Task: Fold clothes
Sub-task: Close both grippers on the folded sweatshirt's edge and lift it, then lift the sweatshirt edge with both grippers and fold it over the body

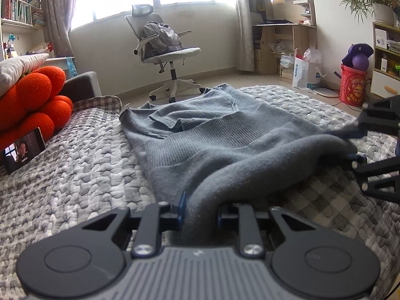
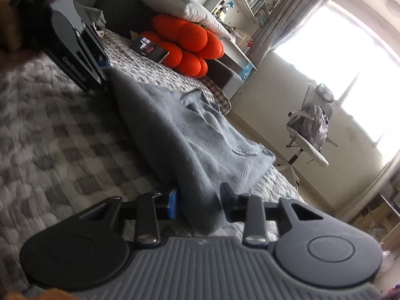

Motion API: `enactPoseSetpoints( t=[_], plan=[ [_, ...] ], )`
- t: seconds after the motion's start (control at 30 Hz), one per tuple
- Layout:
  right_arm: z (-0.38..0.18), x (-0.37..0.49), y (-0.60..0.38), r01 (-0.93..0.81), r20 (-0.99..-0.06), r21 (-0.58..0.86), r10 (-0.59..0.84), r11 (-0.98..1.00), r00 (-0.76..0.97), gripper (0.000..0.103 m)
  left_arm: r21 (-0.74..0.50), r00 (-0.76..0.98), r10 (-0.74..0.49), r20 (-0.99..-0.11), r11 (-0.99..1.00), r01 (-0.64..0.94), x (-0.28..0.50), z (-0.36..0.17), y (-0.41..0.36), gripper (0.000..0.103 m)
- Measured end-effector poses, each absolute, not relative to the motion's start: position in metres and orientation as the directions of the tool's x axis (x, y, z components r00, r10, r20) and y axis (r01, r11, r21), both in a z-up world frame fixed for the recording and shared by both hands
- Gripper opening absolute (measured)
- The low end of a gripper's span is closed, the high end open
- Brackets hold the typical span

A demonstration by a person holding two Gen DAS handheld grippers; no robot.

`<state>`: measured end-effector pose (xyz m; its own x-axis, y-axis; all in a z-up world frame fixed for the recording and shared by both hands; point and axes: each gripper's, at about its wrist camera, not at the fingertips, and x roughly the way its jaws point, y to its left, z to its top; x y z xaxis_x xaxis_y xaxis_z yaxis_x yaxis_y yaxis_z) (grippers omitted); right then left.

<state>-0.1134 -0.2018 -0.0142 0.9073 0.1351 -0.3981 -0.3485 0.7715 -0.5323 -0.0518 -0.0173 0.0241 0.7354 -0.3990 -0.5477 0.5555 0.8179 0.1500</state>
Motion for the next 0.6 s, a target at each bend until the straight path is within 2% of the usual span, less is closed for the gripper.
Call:
enactPoseSetpoints(
  t=[0.13, 0.23, 0.33, 0.6],
  plan=[
    [-0.012, -0.119, -0.201, -0.353, -0.374, -0.544, 0.156, 0.761, 0.914, 0.014, 0.143, 0.743, -0.398, -0.538, 0.825, 0.546, -0.057, 0.026, -0.015, 0.012],
    [-0.006, -0.125, -0.201, -0.332, -0.344, -0.566, 0.150, 0.754, 0.927, 0.012, 0.163, 0.750, -0.403, -0.524, 0.817, 0.553, -0.065, 0.029, -0.015, 0.011],
    [-0.001, -0.130, -0.204, -0.343, -0.351, -0.570, 0.156, 0.747, 0.923, 0.011, 0.174, 0.742, -0.405, -0.534, 0.807, 0.565, -0.073, 0.035, -0.013, 0.010],
    [0.018, -0.169, -0.203, -0.377, -0.352, -0.578, 0.195, 0.724, 0.915, 0.011, 0.094, 0.687, -0.464, -0.559, 0.788, 0.609, -0.106, 0.066, 0.010, 0.010]
  ],
)
